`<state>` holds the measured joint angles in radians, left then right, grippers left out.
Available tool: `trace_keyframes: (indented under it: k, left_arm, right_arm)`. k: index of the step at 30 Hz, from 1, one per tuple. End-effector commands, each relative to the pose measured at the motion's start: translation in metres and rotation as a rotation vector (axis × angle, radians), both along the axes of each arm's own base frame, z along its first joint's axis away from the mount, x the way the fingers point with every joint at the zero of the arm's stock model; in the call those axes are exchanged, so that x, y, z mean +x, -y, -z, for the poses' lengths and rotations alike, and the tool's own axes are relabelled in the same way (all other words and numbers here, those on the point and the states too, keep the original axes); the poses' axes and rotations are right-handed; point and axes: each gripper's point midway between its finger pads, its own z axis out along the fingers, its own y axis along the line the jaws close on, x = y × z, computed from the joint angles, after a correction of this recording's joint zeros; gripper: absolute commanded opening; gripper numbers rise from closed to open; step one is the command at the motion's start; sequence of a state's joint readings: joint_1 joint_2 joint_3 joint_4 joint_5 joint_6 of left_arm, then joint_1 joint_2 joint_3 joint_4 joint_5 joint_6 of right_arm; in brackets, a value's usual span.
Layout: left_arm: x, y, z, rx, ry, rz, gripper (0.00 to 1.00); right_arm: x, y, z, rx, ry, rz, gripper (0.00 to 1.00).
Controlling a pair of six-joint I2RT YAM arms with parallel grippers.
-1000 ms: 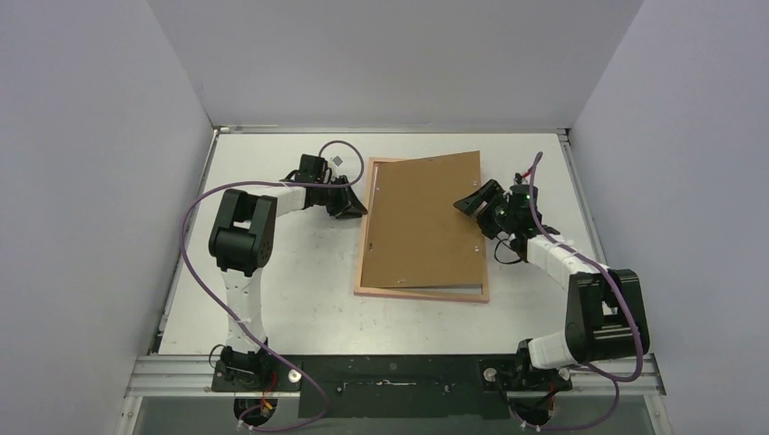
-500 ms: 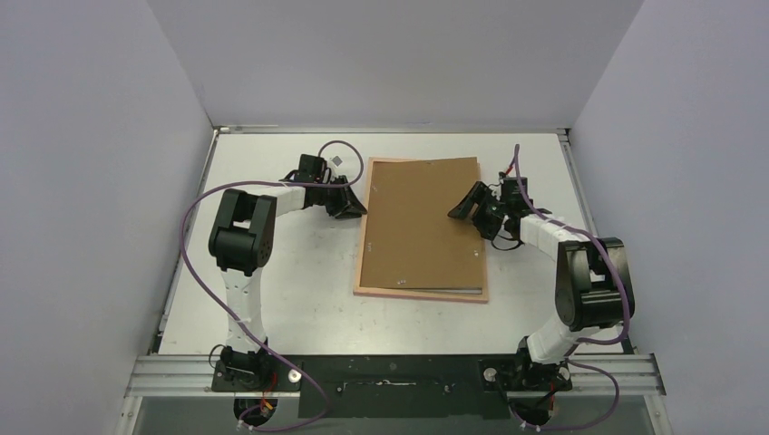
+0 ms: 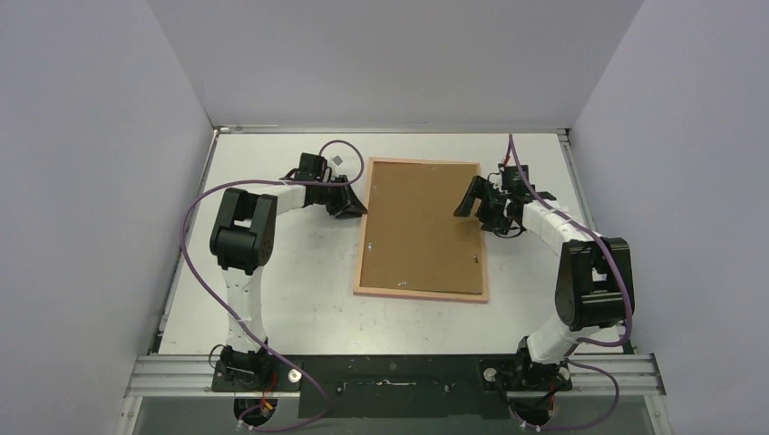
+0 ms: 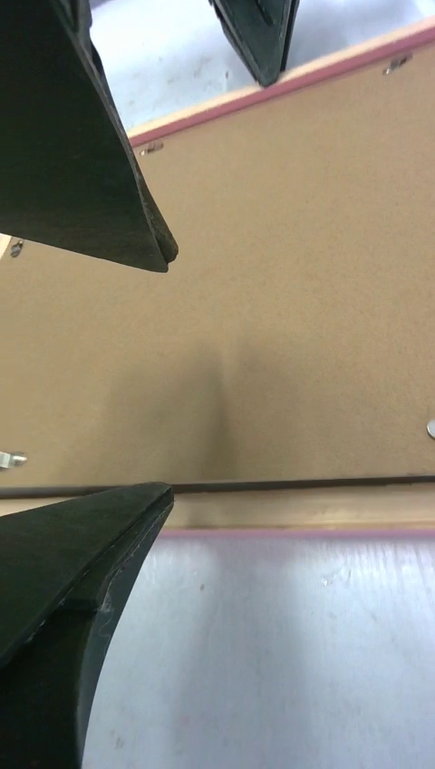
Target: Put the photo into the frame
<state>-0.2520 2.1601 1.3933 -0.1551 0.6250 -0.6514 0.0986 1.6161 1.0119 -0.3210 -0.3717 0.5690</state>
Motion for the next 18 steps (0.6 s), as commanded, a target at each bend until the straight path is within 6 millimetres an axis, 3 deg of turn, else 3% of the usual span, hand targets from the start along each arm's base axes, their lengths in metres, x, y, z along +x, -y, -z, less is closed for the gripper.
trace_keyframes:
  k: [1,4,8,14,18]
  left_arm:
    - [0.009,-0.007,0.009,0.043,0.002,-0.015,0.24]
    - [0.009,-0.009,0.009,0.057,0.004,-0.009,0.28]
    - [0.008,-0.012,0.007,0.085,0.007,0.003,0.38]
    - [0.005,-0.014,0.007,0.101,0.004,0.012,0.45]
    - [0.003,-0.013,0.01,0.104,-0.006,0.012,0.46]
  right_arm:
    - [0.003,0.02,-0.013,-0.138,0.009,-0.007,0.9]
    - [0.003,0.036,-0.018,-0.218,0.005,0.023,0.9]
    - [0.0,0.054,-0.007,-0.299,-0.047,0.081,0.9]
    - [-0.003,0.051,0.023,-0.281,-0.127,0.103,0.91]
    - [-0.001,0.053,0.029,-0.285,-0.128,0.124,0.88]
